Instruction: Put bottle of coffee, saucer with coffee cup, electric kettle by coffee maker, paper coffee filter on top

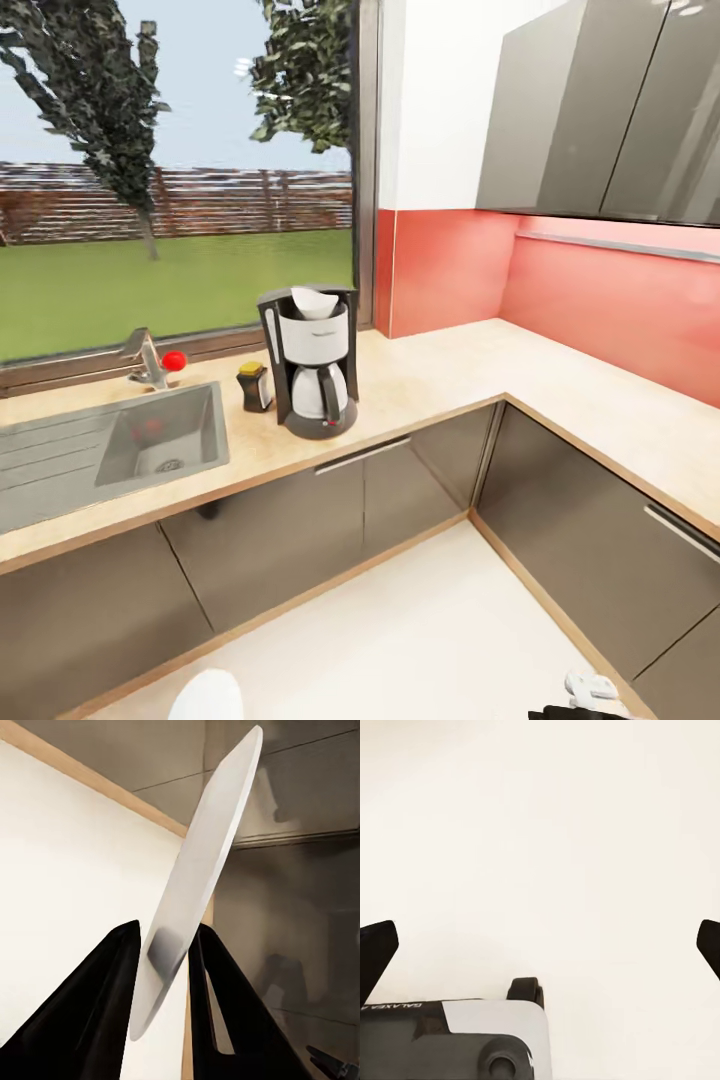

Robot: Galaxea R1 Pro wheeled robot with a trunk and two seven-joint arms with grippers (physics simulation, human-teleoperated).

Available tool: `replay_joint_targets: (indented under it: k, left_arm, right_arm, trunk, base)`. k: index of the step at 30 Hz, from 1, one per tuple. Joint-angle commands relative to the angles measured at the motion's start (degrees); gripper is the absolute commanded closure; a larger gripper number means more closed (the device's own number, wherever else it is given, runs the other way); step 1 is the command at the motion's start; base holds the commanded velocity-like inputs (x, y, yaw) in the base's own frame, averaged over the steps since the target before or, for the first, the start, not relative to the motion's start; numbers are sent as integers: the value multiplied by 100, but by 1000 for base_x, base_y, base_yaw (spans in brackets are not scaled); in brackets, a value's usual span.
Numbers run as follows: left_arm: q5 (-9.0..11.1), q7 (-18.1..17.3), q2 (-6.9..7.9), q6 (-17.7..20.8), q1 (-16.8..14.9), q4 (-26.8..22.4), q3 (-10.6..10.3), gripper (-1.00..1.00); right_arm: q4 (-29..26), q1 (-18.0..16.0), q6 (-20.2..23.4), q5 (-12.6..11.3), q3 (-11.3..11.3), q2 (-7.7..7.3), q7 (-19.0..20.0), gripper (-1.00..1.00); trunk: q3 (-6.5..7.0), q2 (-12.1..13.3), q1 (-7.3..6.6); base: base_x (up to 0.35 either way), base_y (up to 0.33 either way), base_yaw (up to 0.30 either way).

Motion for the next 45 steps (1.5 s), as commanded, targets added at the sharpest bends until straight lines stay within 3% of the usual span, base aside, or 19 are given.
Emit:
replay_joint_targets:
  k: [1, 27, 45]
  left_arm:
    - [32, -21, 0, 56, -6, 6, 5, 100]
    - [32, -21, 3, 56, -6, -1, 5, 100]
    - [57, -86, 37, 56, -8, -33, 9, 100]
  right_arm:
    - [-8, -2, 26, -60, 40, -3, 16, -100]
    - [-8, -2, 26, -60, 37, -4, 16, -100]
    - [-8, -2, 26, -59, 37, -4, 16, -100]
  trunk:
    - [-11, -13, 0]
    - [-3, -13, 0]
    - [-3, -13, 0]
  base:
    - [-336, 0, 253]
    - [-32, 0, 257]
    - [1, -10, 12]
